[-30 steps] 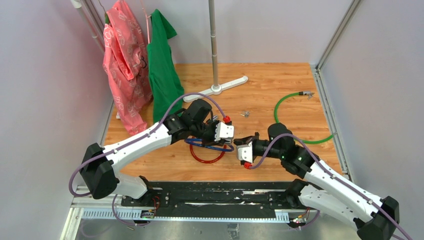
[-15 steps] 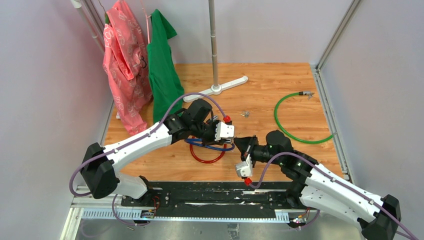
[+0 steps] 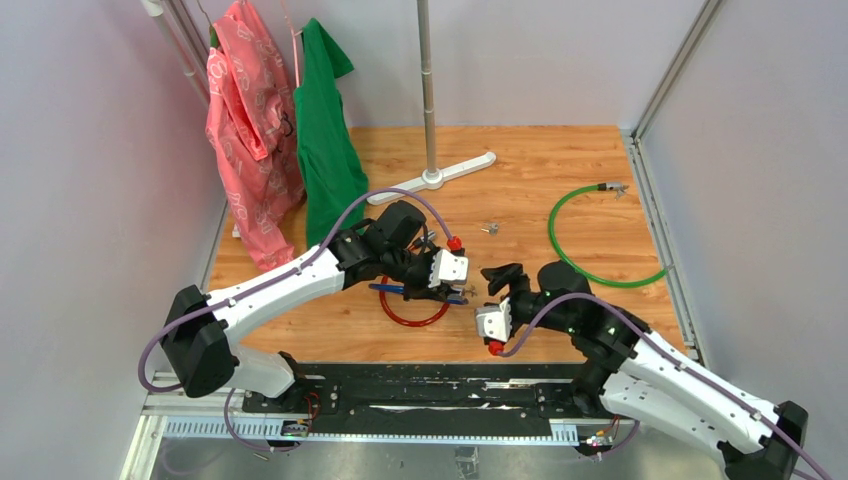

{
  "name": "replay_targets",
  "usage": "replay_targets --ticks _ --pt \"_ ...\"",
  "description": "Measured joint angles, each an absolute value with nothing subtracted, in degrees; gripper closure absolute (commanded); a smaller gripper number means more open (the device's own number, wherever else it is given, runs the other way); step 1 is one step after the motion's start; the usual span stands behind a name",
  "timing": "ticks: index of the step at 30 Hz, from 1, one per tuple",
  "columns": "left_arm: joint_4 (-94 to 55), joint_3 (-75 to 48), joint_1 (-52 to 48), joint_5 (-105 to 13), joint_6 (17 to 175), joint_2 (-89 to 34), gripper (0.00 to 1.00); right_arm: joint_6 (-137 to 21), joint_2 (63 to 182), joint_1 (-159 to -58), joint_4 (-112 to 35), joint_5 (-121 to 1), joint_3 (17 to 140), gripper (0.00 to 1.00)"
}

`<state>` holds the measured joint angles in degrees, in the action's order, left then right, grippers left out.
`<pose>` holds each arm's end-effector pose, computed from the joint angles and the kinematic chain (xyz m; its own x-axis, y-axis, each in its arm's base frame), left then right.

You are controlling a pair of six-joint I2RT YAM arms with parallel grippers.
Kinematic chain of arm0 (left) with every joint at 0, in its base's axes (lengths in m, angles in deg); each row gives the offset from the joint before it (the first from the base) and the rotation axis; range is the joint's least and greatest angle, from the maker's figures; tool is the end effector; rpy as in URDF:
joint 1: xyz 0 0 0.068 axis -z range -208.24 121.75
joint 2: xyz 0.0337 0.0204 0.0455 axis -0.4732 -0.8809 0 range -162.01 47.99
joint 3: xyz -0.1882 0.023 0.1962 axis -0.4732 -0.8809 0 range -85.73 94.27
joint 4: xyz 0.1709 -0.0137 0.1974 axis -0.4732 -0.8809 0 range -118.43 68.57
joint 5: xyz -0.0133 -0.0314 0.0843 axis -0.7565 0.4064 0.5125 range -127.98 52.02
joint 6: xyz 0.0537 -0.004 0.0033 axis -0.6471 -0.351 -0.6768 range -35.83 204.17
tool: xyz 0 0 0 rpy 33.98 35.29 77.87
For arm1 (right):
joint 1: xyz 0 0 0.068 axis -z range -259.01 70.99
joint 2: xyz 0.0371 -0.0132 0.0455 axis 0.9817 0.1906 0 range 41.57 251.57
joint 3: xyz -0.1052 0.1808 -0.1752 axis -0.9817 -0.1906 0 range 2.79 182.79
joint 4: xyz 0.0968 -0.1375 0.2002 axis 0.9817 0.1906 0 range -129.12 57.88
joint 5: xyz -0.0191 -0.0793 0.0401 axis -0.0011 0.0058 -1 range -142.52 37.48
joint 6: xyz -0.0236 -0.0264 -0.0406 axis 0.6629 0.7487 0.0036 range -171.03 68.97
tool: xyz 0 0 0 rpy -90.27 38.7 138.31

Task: Lock with the key
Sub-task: Lock the lock.

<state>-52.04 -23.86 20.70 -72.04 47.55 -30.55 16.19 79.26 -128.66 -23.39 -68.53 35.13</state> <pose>0.1752 -0.2316 0.2834 0.1343 0.5983 -0.7900 0.9895 -0.1237 0.0745 0.0971 0.1295 0.2730 0.7389 -0.4990 -0.4528 -0.5629 -0.0878 -0.8219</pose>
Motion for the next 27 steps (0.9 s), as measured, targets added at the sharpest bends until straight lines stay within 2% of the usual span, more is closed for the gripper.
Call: replay_targets --ticks 4,7,14,16,19,27 --pt "-52.24 -23.86 20.7 -72.2 47.53 -30.55 1.0 6.31 77.06 -128.64 -19.41 -69.82 37.43 0.2" --pt "-52.39 -23.86 20.7 -72.31 47.53 -30.55 1.0 -2.85 76.99 -127.83 -18.19 -71.17 39.92 0.2" --pt "-52.43 -23.86 20.7 -72.39 47.53 -30.55 1.0 -29.67 83.29 -118.78 -19.74 -84.42 46.76 0.21" --pt "-52.46 -23.86 20.7 -72.42 47.53 -30.55 1.0 -34.83 85.45 -116.66 -20.94 -87.61 47.9 0.27" --pt "-52.46 -23.86 20.7 -72.42 47.55 -30.55 1.0 -40.2 87.63 -115.39 -21.69 -90.19 47.92 0.39" --pt "-52.46 -23.86 20.7 -72.39 47.7 -30.55 1.0 -45.08 88.2 -115.26 -24.13 -90.01 45.62 0.46"
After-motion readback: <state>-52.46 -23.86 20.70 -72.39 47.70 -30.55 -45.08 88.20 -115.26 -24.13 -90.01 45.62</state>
